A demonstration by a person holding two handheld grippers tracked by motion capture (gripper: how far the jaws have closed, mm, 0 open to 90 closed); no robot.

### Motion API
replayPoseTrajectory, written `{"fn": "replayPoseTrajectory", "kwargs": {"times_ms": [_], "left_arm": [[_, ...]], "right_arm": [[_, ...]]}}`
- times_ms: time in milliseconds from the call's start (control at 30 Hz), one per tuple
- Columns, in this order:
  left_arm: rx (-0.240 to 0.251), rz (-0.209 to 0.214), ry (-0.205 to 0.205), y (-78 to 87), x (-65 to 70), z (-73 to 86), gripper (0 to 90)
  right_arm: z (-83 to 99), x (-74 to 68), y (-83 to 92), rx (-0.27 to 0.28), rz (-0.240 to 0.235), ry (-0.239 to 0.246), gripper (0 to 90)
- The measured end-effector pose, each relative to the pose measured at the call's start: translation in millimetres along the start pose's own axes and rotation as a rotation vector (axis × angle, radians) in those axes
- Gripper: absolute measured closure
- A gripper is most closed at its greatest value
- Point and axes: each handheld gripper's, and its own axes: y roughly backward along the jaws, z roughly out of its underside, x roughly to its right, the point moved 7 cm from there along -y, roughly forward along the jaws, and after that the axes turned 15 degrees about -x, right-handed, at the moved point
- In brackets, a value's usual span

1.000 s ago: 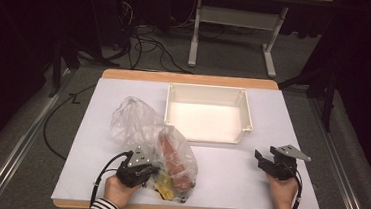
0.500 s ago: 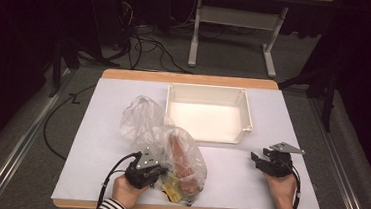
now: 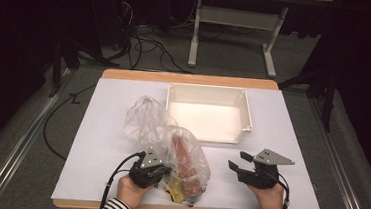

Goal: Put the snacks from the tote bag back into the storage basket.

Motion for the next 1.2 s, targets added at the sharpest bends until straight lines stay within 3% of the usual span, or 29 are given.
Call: {"fn": "replayPoseTrajectory", "kwargs": {"times_ms": [33,67,167,367,500,533,633,733,767,800,900,967,1000,1067,1200], "left_arm": [[-0.002,-0.003,-0.007,-0.2,-0.1,0.4,82.3],[-0.002,-0.003,-0.007,-0.2,-0.1,0.4,82.0],[0.005,-0.006,0.001,1.1,-1.9,2.5,81.9],[-0.010,-0.008,0.007,-2.0,-2.3,3.8,83.0],[-0.007,-0.010,0.008,-2.2,-1.8,3.2,83.0],[-0.005,-0.010,0.007,-1.4,-1.6,3.3,82.9],[-0.001,-0.006,0.005,-0.2,-1.7,3.5,82.6],[0.007,-0.003,-0.002,2.6,-2.8,5.6,80.3],[0.007,-0.003,-0.002,2.6,-2.8,5.6,79.6],[0.008,-0.001,-0.002,3.2,-3.0,6.3,78.9],[0.015,0.000,-0.006,5.7,-3.5,7.0,76.8],[0.023,-0.001,0.000,7.6,-4.0,6.5,66.6],[0.025,-0.002,0.004,8.6,-4.0,5.9,66.6],[0.028,-0.020,-0.004,12.0,-3.7,4.4,53.6],[0.057,-0.058,-0.018,26.1,-4.2,-2.6,46.0]], "right_arm": [[-4.4,-13.1,0.6,0.004,-0.032,0.027,40.1],[-4.4,-13.1,0.6,0.004,-0.032,0.027,40.1],[-11.0,-35.5,4.8,0.014,-0.093,0.085,38.4],[-19.3,-63.5,17.8,0.043,-0.151,0.159,35.6],[-21.4,-76.8,17.2,0.035,-0.181,0.198,34.5],[-21.1,-83.3,10.9,0.015,-0.213,0.224,34.1],[-19.4,-83.9,0.3,-0.020,-0.229,0.232,35.2],[-16.1,-84.6,-14.2,-0.041,-0.275,0.223,51.0],[-15.4,-84.1,-16.9,-0.048,-0.290,0.220,51.0],[-14.6,-83.7,-19.5,-0.064,-0.306,0.209,59.8],[-13.1,-81.8,-24.0,-0.093,-0.320,0.203,67.5],[-11.4,-78.7,-26.4,-0.103,-0.299,0.209,77.1],[-11.4,-78.7,-26.4,-0.103,-0.299,0.209,77.1],[-10.7,-77.2,-24.3,-0.094,-0.297,0.215,86.9],[-9.7,-75.6,-23.0,-0.104,-0.292,0.229,88.6]]}}
